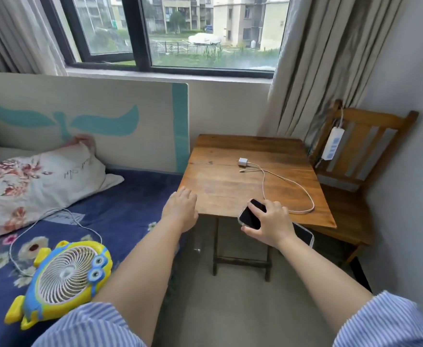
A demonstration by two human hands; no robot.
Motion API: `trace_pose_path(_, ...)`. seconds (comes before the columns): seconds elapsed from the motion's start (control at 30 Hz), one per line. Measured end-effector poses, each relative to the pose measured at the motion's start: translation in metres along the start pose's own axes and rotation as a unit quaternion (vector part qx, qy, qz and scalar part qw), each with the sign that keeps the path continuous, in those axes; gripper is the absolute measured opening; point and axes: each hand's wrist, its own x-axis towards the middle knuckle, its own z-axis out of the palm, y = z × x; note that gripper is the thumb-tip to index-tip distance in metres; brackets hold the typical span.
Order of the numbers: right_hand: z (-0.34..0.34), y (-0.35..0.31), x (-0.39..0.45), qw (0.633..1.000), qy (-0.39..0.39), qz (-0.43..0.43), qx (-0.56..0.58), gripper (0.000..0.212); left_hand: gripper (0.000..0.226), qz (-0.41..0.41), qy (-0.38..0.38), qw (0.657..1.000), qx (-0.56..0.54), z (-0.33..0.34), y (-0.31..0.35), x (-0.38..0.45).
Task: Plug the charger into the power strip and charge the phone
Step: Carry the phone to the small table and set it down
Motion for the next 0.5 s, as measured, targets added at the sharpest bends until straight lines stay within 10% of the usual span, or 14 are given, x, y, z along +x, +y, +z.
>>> trace_pose_path(0.5,0.099,0.007,0.28,0.996,-0.092,-0.009,0.001,0.071,0.038,-0.062,-0.072,0.993,-0.064,0.095,-0.1,0.261)
